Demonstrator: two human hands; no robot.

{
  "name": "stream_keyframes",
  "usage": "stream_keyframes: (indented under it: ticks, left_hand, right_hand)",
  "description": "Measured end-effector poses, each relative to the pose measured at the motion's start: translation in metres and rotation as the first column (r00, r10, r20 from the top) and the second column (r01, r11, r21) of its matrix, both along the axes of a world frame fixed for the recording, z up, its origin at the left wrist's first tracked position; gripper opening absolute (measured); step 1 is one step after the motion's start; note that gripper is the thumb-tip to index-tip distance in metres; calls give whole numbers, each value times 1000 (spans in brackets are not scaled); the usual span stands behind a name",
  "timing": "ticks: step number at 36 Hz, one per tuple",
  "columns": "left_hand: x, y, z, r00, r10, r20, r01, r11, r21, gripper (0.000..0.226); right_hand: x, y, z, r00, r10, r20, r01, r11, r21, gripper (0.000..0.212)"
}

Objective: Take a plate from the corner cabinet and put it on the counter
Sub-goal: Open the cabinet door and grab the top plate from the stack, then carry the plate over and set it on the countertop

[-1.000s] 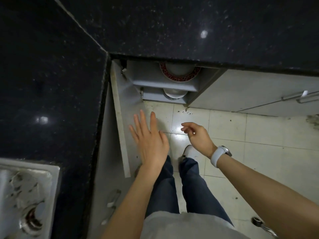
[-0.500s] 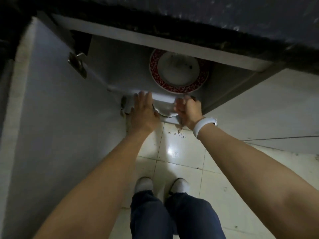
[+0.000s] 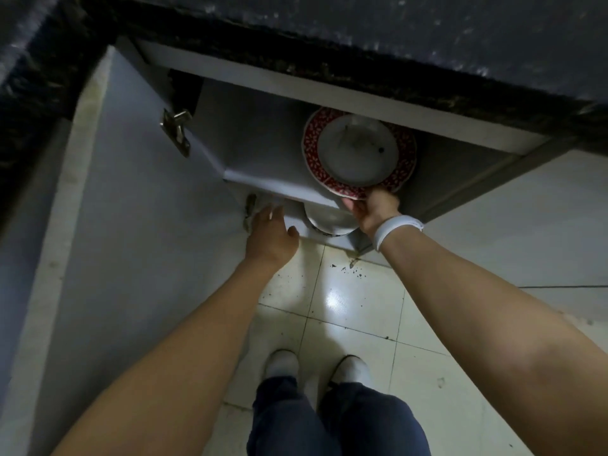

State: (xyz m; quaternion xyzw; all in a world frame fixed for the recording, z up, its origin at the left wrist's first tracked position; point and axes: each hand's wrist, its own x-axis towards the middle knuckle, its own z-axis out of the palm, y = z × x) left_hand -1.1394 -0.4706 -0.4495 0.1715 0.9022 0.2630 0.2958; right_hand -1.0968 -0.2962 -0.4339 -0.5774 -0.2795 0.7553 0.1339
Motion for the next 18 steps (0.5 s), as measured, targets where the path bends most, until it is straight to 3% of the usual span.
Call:
stream_keyframes:
  ticks: [3,7,11,14,18]
  left_hand:
    - [26,-13,19,990,132,58,-136,988,78,46]
    - [58,-32,49,947,283,154,-304,943,135,40]
    - [90,-53,91,863,401,309,-455,882,126,42]
    - [108,-64,126,816,410,407,-485,869,98,58]
    - [124,-68,172,787,338,517,-435,897,75,67]
  right_hand:
    - [19,-20,6,1000,2,5,-2,1000,-19,31]
    - [72,-56,30,986,162,38,-160,985,-61,33]
    - [141,-89,74,961,251,113,-246,968,-56,11]
    - [188,-102,116,949,295,114,-290,955,-57,9]
    - [241,-100,163,909,389,151,-385,921,-55,25]
